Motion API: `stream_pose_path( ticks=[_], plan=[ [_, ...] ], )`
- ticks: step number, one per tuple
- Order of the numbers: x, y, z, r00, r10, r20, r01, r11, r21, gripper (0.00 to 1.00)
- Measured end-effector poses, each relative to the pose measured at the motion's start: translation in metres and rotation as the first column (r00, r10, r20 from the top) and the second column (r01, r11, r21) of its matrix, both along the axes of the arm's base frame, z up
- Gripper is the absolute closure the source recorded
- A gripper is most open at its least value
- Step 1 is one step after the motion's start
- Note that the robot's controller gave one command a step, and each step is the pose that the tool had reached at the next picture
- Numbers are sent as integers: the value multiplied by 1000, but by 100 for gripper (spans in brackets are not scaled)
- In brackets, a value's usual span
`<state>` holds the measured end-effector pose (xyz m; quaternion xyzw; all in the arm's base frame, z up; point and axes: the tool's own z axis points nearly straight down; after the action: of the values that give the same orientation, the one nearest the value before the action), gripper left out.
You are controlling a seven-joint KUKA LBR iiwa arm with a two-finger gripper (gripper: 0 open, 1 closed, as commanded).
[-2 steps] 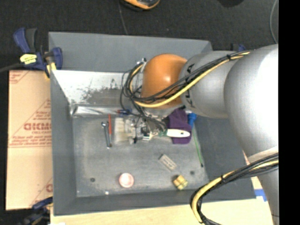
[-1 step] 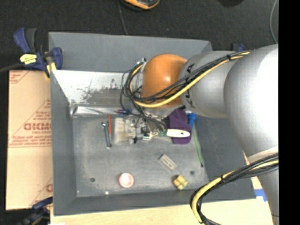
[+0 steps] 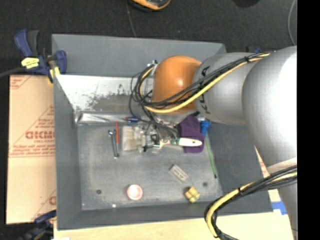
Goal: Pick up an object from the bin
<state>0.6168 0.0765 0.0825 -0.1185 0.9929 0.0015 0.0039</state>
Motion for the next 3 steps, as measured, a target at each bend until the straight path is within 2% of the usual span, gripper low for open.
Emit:
stream_pose_path(
  ticks=[2, 3],
  plan=[
    [1, -1, 48, 1000, -3, 3, 3, 1000, -1, 100],
    [1, -1, 59, 1000, -3, 3, 3, 1000, -1, 100]
  ],
)
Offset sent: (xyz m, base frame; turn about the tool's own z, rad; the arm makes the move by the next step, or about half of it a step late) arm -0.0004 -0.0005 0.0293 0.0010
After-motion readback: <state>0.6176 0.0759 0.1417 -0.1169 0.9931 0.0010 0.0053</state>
